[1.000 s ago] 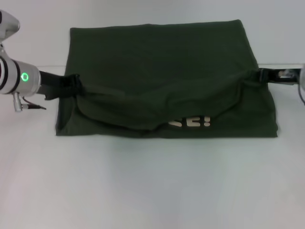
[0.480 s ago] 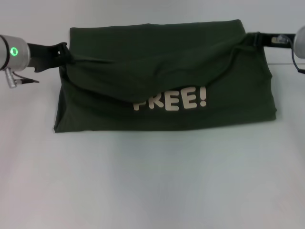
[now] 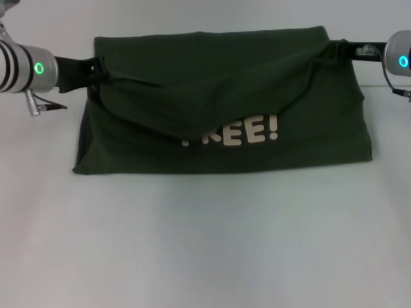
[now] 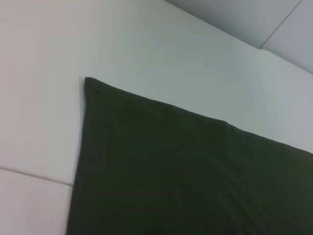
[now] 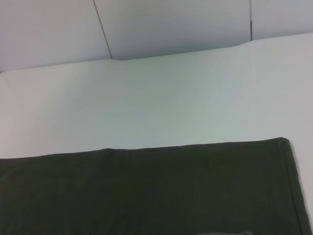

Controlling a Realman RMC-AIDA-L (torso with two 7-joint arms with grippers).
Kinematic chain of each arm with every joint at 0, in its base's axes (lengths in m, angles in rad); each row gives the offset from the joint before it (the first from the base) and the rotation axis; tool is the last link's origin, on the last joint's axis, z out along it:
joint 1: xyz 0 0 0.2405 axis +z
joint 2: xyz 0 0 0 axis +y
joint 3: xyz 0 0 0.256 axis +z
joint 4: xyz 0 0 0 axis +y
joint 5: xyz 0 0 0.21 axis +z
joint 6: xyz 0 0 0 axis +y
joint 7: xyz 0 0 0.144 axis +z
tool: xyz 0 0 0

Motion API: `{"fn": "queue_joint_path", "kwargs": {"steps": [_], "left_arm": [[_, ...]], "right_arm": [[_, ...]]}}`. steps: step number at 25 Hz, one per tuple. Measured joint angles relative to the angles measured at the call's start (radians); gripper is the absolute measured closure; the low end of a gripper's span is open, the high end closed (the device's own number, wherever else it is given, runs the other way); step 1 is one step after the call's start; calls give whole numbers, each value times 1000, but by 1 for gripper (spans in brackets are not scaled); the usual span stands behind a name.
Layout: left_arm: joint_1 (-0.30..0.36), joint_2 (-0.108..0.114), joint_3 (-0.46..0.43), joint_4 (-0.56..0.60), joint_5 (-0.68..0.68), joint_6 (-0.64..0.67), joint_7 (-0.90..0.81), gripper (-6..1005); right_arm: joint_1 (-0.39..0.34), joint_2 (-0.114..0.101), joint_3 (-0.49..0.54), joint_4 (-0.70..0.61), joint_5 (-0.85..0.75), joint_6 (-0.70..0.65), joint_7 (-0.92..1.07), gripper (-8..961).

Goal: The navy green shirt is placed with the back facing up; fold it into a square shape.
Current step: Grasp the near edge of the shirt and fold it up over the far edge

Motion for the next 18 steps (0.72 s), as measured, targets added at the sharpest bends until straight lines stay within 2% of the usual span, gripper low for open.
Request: {"fn": "queue_joint_path", "kwargs": {"steps": [3,9,14,18], "left_arm": [[0,-2,2,-1,-4,-2,3,907],[-16,-2,49,-38,-3,-38,10,844],[21,-7,40,2,-60,-29,44,791],[108,-17,41,103,-171,38,46,614]], "right_arm": [[4,-3,-7,3,-5,-7,-1,916],[40,-31,-26,28,-73,-22,30,914],[18,-35,-9,-28,-69,-56,32,762],[-12,-41,44,-86,-68,-170,34,627]]}}
